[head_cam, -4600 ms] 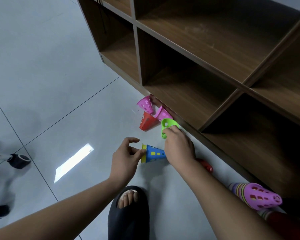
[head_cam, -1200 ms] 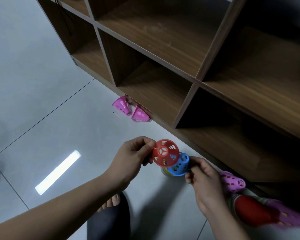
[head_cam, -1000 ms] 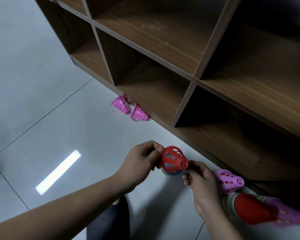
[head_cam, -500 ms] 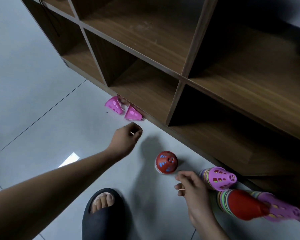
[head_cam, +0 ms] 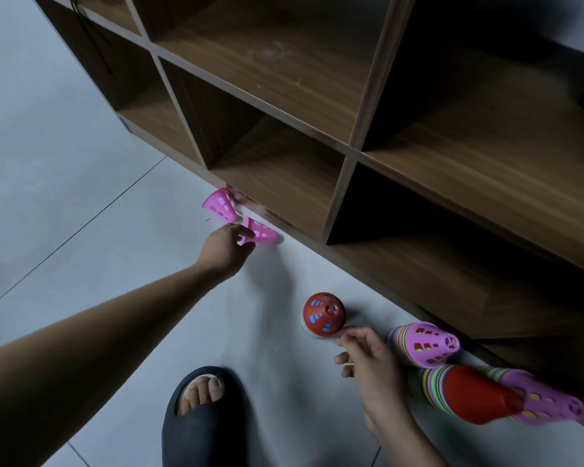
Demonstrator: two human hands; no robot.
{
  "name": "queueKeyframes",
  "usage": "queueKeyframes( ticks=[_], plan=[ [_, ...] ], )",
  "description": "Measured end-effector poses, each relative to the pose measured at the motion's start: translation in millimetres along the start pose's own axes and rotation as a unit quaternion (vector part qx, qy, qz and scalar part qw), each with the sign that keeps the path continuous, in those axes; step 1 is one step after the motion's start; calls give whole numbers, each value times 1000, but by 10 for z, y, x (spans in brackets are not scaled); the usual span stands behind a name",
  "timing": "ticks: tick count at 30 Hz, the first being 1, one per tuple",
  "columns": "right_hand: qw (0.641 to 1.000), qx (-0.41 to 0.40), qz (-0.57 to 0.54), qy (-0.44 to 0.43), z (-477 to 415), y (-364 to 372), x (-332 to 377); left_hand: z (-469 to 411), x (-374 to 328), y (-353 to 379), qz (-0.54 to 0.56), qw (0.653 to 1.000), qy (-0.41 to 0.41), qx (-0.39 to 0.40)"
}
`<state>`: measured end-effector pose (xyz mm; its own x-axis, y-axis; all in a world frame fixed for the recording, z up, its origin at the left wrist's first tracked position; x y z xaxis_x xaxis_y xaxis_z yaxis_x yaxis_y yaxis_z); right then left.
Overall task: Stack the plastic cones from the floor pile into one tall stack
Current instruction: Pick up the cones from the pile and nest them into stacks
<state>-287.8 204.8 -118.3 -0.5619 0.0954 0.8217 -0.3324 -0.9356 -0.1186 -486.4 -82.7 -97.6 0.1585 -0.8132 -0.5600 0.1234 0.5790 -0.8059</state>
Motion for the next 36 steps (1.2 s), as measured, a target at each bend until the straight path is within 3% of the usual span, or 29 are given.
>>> queueKeyframes(
  ticks=[3, 5, 8, 11, 14, 21, 28, 32, 36],
  plan=[
    [1000, -4, 3, -6, 8, -13, -16, 211, -42, -55, 120, 991, -55, -37],
    [1000, -11, 2, -13, -1, -17, -31, 412, -168, -87, 247, 964, -97, -33],
    [1000, 3, -1, 5, -44, 28, -98, 777, -553, -174, 395, 916, -75, 21],
    [997, 51, -31, 47, -80, 140, -178, 1103, -845, -186, 523, 844, -51, 111],
    [993, 67, -69, 72, -87, 236, -174, 1271, -909, -82, 562, 806, -56, 179],
    [992, 63, -78, 78, -128, 307, -154, 1293, -910, -65, 635, 740, -98, 196],
    [994, 76, -51, 66, -179, 337, -210, 1310, -846, 100, 535, 823, -57, 182],
    [994, 81, -44, 61, -196, 349, -236, 1327, -820, 234, 432, 885, -8, 173],
    [991, 93, -67, 64, -171, 358, -192, 1200, -604, 293, 329, 932, -9, 152]
  ],
)
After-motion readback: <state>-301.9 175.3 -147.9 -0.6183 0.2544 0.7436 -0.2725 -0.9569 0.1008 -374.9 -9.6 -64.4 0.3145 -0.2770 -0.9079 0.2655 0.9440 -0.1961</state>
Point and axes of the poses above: each hand's wrist, its own z-axis away from the middle knuckle, its own y-axis out of the palm, x = y × z, the point moved 5 cm from there along -z, towards the middle knuckle, and after that the axes turned 3 degrees about -x, right-handed, at the moved point
